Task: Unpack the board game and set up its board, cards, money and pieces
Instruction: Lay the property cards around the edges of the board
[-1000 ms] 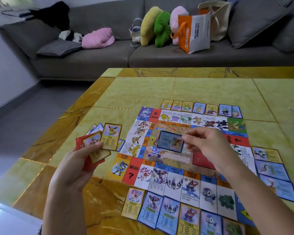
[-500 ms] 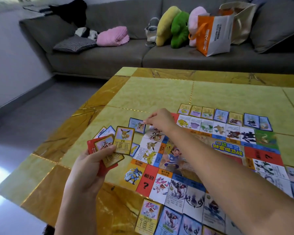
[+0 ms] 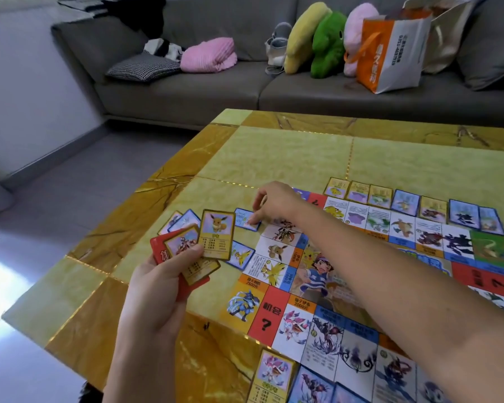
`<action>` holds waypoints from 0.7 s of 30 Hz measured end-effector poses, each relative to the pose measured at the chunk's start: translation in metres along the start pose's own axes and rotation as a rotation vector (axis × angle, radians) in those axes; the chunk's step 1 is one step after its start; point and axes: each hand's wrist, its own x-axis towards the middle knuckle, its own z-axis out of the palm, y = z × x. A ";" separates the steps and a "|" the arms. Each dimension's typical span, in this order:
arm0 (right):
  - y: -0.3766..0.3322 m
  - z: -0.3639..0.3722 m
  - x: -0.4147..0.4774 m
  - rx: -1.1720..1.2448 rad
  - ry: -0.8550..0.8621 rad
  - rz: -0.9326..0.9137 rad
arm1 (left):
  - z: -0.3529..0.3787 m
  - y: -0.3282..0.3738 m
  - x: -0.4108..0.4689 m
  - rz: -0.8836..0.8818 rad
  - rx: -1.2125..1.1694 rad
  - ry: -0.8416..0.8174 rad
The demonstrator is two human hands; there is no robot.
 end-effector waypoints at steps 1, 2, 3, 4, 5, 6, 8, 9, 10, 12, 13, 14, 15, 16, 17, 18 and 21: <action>0.001 0.001 0.000 0.005 0.005 0.012 | 0.001 0.001 0.000 0.006 -0.015 0.014; 0.001 0.002 0.000 0.012 0.009 0.021 | 0.001 0.001 -0.001 0.008 -0.024 0.026; 0.002 0.003 -0.001 0.013 0.011 0.027 | 0.001 0.002 -0.001 0.007 -0.030 0.036; 0.003 0.003 -0.001 0.004 0.016 0.035 | 0.002 0.002 -0.002 0.004 -0.038 0.042; 0.003 0.004 -0.001 -0.012 0.022 0.042 | 0.002 0.003 -0.002 0.000 -0.047 0.047; 0.004 0.005 -0.001 -0.035 0.034 0.049 | 0.002 0.003 -0.003 -0.005 -0.053 0.049; 0.003 0.006 -0.003 -0.083 0.063 0.059 | 0.002 0.004 -0.004 -0.008 -0.052 0.046; 0.004 0.007 -0.003 -0.093 0.073 0.064 | 0.003 0.004 -0.004 -0.008 -0.047 0.043; 0.005 0.008 -0.003 -0.099 0.078 0.070 | 0.004 0.004 -0.004 -0.009 -0.043 0.042; 0.006 0.009 -0.004 -0.107 0.086 0.065 | 0.004 0.004 -0.005 -0.014 -0.049 0.048; 0.007 0.010 -0.005 -0.106 0.091 0.059 | 0.004 0.004 -0.005 -0.016 -0.051 0.054; 0.007 0.011 -0.005 -0.102 0.099 0.059 | 0.005 0.003 -0.004 -0.016 -0.051 0.060; 0.008 0.011 -0.005 -0.094 0.110 0.059 | 0.005 0.003 -0.004 -0.013 -0.050 0.063; 0.009 0.012 -0.006 -0.082 0.124 0.057 | 0.005 0.004 -0.004 -0.012 -0.047 0.062; 0.010 0.013 -0.006 -0.069 0.137 0.054 | 0.005 0.003 -0.004 -0.013 -0.045 0.061; 0.011 0.014 -0.007 -0.057 0.149 0.051 | 0.005 0.003 -0.004 -0.014 -0.044 0.058; 0.010 0.016 -0.008 -0.044 0.169 0.047 | 0.005 0.003 -0.004 -0.012 -0.040 0.044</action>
